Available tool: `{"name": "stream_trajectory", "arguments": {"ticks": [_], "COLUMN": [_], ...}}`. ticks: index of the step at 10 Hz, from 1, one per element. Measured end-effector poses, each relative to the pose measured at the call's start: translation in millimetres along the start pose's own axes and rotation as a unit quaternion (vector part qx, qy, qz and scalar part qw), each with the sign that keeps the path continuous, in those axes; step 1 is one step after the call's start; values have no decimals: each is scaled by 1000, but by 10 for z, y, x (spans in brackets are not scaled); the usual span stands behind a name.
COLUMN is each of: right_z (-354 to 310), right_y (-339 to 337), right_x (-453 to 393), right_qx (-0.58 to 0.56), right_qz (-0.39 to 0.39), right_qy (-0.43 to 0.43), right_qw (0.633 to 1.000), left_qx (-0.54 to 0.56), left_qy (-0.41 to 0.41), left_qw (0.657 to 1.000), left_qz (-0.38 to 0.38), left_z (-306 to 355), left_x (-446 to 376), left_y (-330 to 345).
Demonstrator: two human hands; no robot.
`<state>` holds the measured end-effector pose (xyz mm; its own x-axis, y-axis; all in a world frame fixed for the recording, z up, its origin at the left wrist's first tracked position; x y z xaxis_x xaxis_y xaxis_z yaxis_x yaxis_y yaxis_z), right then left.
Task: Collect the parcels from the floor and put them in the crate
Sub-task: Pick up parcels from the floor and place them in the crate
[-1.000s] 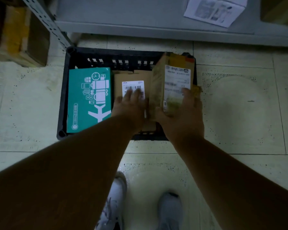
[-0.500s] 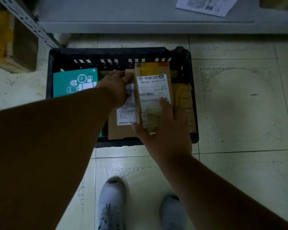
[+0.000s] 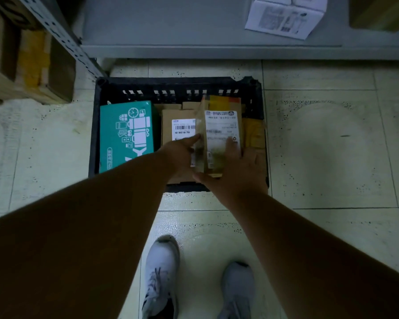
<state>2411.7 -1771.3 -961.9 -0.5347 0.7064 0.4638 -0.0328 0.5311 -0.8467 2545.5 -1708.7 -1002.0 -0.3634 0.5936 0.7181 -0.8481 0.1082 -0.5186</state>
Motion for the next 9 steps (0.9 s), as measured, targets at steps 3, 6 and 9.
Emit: {"name": "stream_trajectory", "arguments": {"ticks": [3,6,9], "right_z": [-121,-173,-664], "right_y": [-85,50,113], "right_x": [32,28,49], "right_qx": [15,-68,-165], "right_qz": [-24,11,13], "right_qy": [-91,-90,-130], "right_qw": [995,994,978], "left_qx": [-92,203,19], "left_qy": [-22,-64,-126], "left_qw": [994,975,971], "left_qz": [51,60,203], "left_z": [13,-255,-587], "left_x": [258,238,530], "left_y": [-12,99,-283]}}
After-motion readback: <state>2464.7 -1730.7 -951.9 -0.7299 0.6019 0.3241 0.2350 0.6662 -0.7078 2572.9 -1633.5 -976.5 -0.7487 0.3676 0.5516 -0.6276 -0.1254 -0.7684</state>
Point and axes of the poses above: each hand's wrist, its own x-axis away from the middle knuckle, its own y-axis out of the palm, z = x × y, the point moved 7 cm from there along -x, towards the middle knuckle, and after that the axes turned 2 degrees about z, right-handed, at the moved point
